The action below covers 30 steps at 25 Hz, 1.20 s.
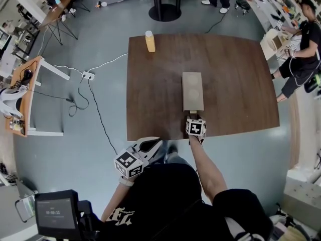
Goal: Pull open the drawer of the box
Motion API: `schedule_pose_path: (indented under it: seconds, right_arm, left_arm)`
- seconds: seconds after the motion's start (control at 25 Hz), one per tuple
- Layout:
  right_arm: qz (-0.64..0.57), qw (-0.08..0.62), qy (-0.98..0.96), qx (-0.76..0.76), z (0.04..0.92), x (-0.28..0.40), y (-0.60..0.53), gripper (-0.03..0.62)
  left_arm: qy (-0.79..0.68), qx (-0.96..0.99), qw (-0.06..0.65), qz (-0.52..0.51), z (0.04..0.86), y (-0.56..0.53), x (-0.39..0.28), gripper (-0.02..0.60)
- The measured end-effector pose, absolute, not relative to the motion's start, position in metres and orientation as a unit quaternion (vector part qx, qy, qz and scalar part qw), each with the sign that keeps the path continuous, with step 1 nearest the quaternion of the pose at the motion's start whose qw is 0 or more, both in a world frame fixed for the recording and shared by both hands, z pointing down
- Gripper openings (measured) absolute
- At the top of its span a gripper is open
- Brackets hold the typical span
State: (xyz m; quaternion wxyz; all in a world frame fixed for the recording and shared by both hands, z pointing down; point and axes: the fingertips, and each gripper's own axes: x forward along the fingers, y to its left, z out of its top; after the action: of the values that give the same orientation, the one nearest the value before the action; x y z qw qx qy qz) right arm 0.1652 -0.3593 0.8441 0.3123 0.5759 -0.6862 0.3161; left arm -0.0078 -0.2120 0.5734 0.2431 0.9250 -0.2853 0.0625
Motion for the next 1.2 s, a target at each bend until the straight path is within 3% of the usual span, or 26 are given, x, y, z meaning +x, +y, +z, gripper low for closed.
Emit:
schedule_pose_path:
  seconds: [1.2]
  right_arm:
    - [0.338,0.324,-0.644,0.605,0.852,0.169,-0.364,0.153]
  left_arm:
    - [-0.275,0.924,0.256,0.068,0.578,-0.242,-0.023,0.000]
